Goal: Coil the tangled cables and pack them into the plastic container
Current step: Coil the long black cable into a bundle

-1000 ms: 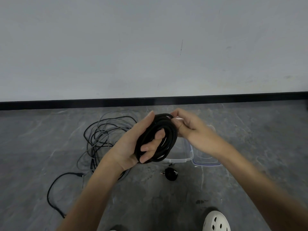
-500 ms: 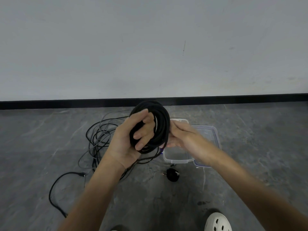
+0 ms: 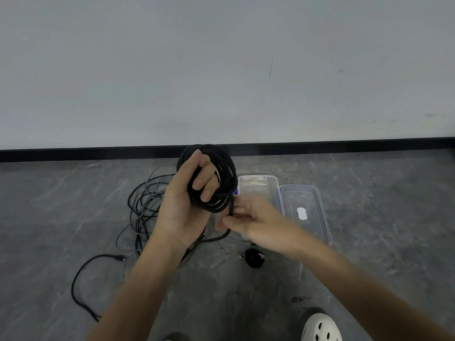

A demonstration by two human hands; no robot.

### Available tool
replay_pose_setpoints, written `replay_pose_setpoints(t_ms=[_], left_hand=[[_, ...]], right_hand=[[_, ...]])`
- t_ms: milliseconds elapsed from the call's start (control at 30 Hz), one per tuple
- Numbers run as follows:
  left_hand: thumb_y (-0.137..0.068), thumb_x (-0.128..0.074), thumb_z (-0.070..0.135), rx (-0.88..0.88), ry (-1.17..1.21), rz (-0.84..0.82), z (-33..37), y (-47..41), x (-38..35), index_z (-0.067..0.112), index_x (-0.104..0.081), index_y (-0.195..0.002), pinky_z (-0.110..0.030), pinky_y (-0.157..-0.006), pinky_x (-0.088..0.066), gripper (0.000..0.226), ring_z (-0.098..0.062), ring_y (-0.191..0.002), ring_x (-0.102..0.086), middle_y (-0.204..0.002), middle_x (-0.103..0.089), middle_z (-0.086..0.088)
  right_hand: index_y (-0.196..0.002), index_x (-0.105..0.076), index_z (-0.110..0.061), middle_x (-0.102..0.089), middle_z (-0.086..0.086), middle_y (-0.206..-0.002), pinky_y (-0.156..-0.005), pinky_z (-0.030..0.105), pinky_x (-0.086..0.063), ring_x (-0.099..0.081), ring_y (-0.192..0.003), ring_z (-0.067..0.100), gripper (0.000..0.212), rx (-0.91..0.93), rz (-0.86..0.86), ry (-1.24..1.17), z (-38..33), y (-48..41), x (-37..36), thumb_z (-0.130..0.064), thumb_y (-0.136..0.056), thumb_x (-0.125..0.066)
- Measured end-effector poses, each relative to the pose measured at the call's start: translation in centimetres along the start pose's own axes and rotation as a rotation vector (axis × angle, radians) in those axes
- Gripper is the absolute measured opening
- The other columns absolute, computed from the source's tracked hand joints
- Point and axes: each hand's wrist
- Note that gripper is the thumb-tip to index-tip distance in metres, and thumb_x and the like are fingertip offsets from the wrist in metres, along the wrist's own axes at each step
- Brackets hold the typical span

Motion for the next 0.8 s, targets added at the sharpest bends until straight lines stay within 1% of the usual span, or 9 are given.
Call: replay_pose_setpoints(t_ms=[133,200,300,400,467,600,700,733,800], left_hand=[[-0.092,-0.053,0.031,-0.05,-0.127,0.036,-0.3,-0.1,-0.4,0.018,-0.054,-0.071,-0.016,-0.052,-0.042,0.024,-0.005,-0.046,-0.038,-0.053,-0.037,0.009],[-0.089,-0.057,0.033,-0.077,-0.183,0.072,-0.3,-0.1,-0.6,0.018,-0.052,-0.073,-0.016,-0.054,-0.041,0.022,-0.006,-0.047,-0.038,-0.055,-0.036,0.008],[-0.089,-0.055,0.036,-0.14,-0.284,0.136,-0.6,0.0,-0.7,0.017,-0.051,-0.076,-0.016,-0.056,-0.038,0.023,-0.007,-0.05,-0.039,-0.058,-0.035,0.007],[-0.087,-0.05,0.041,-0.17,-0.274,0.164,-0.6,-0.1,-0.8,0.017,-0.052,-0.078,-0.016,-0.058,-0.041,0.025,-0.006,-0.051,-0.04,-0.059,-0.036,0.007],[-0.085,-0.051,0.044,-0.177,-0.244,0.186,-0.3,-0.1,-0.7,0.019,-0.052,-0.079,-0.016,-0.059,-0.043,0.026,-0.006,-0.052,-0.041,-0.059,-0.037,0.008],[-0.085,-0.05,0.047,-0.203,-0.205,0.219,-0.2,-0.2,-0.5,0.019,-0.053,-0.081,-0.017,-0.064,-0.046,0.029,-0.006,-0.053,-0.042,-0.059,-0.037,0.009],[-0.083,-0.051,0.048,-0.208,-0.207,0.25,-0.3,-0.3,-0.4,0.019,-0.053,-0.081,-0.018,-0.067,-0.044,0.029,-0.006,-0.053,-0.041,-0.059,-0.037,0.009],[-0.083,-0.052,0.048,-0.213,-0.218,0.257,-0.3,-0.3,-0.4,0.019,-0.053,-0.08,-0.018,-0.066,-0.044,0.028,-0.006,-0.053,-0.042,-0.059,-0.037,0.009],[-0.082,-0.052,0.047,-0.226,-0.24,0.272,-0.2,-0.4,-0.3,0.019,-0.052,-0.08,-0.017,-0.064,-0.045,0.028,-0.006,-0.052,-0.042,-0.058,-0.038,0.009]], right_hand=[[-0.122,-0.054,-0.012,-0.07,0.008,-0.109,-0.098,0.029,-0.05,-0.064,-0.107,0.013,0.028,-0.037,-0.023,-0.052,0.0,0.0,-0.2,-0.008,-0.094,-0.056],[-0.125,-0.048,-0.012,-0.07,0.007,-0.107,-0.1,0.033,-0.049,-0.066,-0.104,0.014,0.031,-0.053,-0.052,-0.057,0.0,0.2,-0.3,-0.01,-0.095,-0.055],[-0.102,-0.059,0.0,-0.072,0.005,-0.09,-0.094,0.029,-0.051,-0.069,-0.092,0.011,0.013,-0.026,-0.043,0.042,0.1,0.2,-0.7,-0.007,-0.096,-0.05],[-0.082,-0.064,-0.012,-0.07,-0.003,-0.075,-0.085,0.02,-0.05,-0.065,-0.079,0.003,0.021,-0.027,-0.016,0.099,-0.2,0.5,-1.1,-0.011,-0.097,-0.05],[-0.082,-0.062,-0.016,-0.07,-0.005,-0.077,-0.084,0.025,-0.051,-0.065,-0.08,0.006,0.02,-0.012,-0.005,0.112,-0.3,0.5,-1.3,-0.015,-0.097,-0.049],[-0.09,-0.056,-0.023,-0.072,-0.003,-0.1,-0.091,0.036,-0.051,-0.065,-0.1,0.012,0.013,-0.048,-0.029,0.078,-0.3,0.5,-1.3,-0.025,-0.099,-0.046],[-0.093,-0.052,-0.018,-0.07,-0.018,-0.078,-0.074,0.029,-0.048,-0.063,-0.079,-0.006,0.011,-0.031,-0.086,0.056,-0.5,0.8,-1.4,-0.022,-0.1,-0.044],[-0.096,-0.052,-0.015,-0.069,-0.02,-0.074,-0.07,0.03,-0.047,-0.062,-0.073,-0.003,0.01,-0.02,-0.095,0.066,-0.7,0.9,-1.5,-0.02,-0.1,-0.044],[-0.102,-0.057,-0.013,-0.074,-0.013,-0.081,-0.075,0.041,-0.048,-0.063,-0.08,0.024,0.016,-0.015,-0.086,0.09,-0.8,0.9,-1.7,-0.02,-0.101,-0.043]])
Point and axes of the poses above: each hand's wrist, its own y-axis away from the middle knuckle, its own x-axis out of the back of the hand, z = x × y
